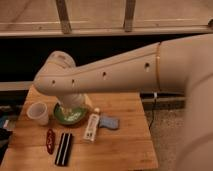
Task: Move the arm in a circular motion
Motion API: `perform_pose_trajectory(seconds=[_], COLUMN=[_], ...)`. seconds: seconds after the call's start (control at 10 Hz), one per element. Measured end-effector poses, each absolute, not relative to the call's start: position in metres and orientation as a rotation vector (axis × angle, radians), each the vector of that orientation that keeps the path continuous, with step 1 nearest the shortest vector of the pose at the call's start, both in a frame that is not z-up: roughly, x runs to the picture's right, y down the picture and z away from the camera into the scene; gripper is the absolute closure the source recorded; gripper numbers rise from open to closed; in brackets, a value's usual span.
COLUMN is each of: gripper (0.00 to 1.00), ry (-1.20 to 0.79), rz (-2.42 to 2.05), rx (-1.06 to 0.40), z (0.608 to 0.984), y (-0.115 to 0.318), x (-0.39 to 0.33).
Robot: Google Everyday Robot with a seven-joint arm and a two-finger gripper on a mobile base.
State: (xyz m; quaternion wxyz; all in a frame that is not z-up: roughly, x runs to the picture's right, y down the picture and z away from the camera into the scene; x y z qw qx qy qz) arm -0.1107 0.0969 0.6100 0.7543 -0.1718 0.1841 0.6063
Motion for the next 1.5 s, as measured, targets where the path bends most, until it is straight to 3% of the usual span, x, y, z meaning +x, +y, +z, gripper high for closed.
perform_pose_trajectory(seconds=[0.3,0.7,1.1,1.5], gripper=[0.35,0.35,0.35,0.35], ry=[0.446,0.477,0.457,0.381], rz=[1.421,1.473,1.497,1.394], rx=[-0.344,-0.304,-0.278,-0.351], z=[0.594,0.61,0.665,0.704], y=[0.114,0.091,0.008,-0.039], x=[-0.071,-0.03,-0.007,-0.054])
